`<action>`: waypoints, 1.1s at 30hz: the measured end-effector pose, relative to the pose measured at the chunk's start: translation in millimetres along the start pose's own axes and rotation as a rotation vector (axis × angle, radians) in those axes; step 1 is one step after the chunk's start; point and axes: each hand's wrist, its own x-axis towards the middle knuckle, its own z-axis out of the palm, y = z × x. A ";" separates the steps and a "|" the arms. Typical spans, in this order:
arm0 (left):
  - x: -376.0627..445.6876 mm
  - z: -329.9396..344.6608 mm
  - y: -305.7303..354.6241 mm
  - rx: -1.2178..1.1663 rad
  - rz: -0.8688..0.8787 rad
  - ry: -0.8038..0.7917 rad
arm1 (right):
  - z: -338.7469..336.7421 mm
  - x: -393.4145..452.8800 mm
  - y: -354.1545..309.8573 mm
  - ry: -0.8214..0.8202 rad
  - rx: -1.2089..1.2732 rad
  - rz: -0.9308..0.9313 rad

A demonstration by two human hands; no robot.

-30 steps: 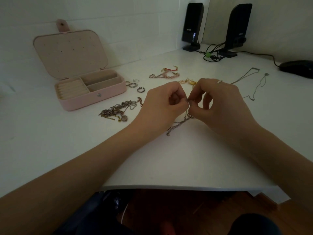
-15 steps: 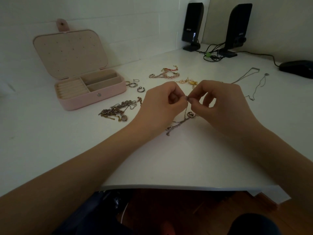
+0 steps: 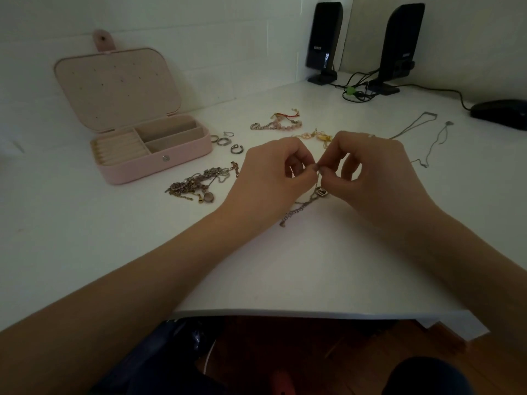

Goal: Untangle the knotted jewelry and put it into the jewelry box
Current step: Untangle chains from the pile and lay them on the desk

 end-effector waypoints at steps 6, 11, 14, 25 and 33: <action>3.5 0.5 -2.9 -0.035 -0.071 -0.020 | 1.3 -0.4 0.8 0.016 -0.219 -0.108; 5.3 0.9 -4.1 -0.086 -0.116 -0.035 | 2.7 -1.1 0.2 0.031 -0.266 -0.126; 5.1 0.4 -3.1 -0.098 -0.136 -0.032 | 3.7 -1.4 0.6 0.024 -0.245 -0.105; 4.0 -0.4 0.1 -0.119 -0.164 -0.043 | 2.6 -2.0 -6.2 -0.030 -0.183 -0.052; 5.7 0.3 -2.3 -0.155 -0.211 -0.034 | 0.0 -0.1 -0.2 -0.002 -0.140 0.045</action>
